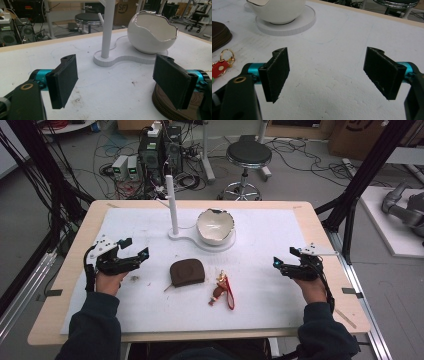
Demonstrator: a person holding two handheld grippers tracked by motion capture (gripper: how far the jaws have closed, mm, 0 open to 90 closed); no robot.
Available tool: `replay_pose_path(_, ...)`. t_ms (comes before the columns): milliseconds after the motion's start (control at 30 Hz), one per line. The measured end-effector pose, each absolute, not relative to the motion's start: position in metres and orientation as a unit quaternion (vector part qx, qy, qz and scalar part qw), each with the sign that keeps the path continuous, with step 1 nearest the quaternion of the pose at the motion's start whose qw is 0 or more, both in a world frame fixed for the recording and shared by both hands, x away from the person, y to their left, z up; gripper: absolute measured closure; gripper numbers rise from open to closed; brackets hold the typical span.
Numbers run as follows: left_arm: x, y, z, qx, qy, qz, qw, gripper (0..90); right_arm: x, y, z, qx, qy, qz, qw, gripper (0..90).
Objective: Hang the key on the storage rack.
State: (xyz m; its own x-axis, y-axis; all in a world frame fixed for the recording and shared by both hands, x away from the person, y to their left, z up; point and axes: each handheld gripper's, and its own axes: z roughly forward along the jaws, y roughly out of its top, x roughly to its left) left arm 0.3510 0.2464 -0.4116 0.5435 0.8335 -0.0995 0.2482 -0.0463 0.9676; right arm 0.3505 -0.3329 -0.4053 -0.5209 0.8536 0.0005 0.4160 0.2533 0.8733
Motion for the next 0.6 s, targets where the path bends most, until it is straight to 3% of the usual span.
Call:
replay_pose_path(467, 0.356, 0.244, -0.416, 0.678, 0.408, 0.258, 0.554, 20.6, 0.349, -0.33, -0.407, 0.422, 0.757, 0.439, 0.238, 21.2)
replay_pose_path(600, 0.356, 0.243, -0.416, 0.68, 0.404, 0.255, 0.556, 20.6, 0.347, -0.321, -0.407, 0.417, 0.758, 0.454, 0.216, 21.2)
